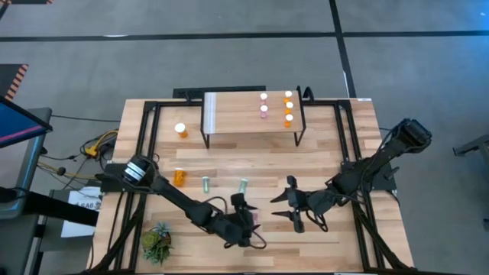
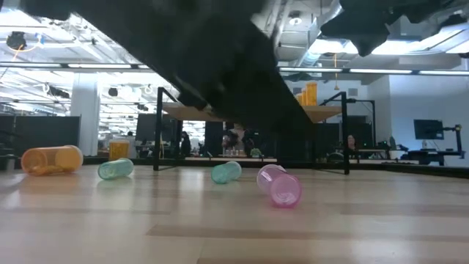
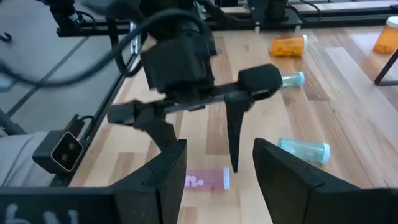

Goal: Pick and place medicine bottles onto shelf by color
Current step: Put the pink pill bottle on the shelf

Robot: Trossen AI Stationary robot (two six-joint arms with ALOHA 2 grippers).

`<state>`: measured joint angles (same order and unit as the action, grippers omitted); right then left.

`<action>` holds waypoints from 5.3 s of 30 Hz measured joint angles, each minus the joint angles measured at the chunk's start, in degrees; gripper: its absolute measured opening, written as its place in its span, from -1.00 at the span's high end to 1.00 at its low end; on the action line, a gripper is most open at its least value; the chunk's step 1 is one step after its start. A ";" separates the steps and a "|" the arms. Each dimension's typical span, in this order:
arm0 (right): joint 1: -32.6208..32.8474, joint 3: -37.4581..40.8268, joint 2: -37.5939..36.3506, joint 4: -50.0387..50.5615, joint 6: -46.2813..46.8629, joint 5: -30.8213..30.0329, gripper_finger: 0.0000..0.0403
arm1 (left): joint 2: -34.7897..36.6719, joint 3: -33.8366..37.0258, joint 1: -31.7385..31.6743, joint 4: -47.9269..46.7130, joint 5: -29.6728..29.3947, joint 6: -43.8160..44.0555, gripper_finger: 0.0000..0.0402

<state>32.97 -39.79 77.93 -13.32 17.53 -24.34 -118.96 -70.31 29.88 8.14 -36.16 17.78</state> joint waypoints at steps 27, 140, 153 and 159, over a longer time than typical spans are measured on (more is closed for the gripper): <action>-0.13 0.00 -0.02 0.63 0.03 -0.02 -0.02 | 0.40 -1.26 1.74 -18.32 1.50 4.93 -0.35; -9.22 -10.11 13.05 -3.95 -4.11 7.53 -0.51 | 15.13 38.25 -2.50 57.60 13.41 -7.13 0.55; -11.07 -16.39 16.59 2.84 -4.47 10.81 -0.58 | 15.13 38.25 -2.50 55.85 13.48 -6.47 0.55; -11.06 -16.41 16.55 4.13 -4.28 10.95 -0.48 | 15.12 38.25 -2.50 55.88 13.50 -6.36 0.55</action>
<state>21.91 -56.21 94.48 -9.19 13.25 -13.39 -103.84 -32.05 27.38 64.02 -22.65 11.42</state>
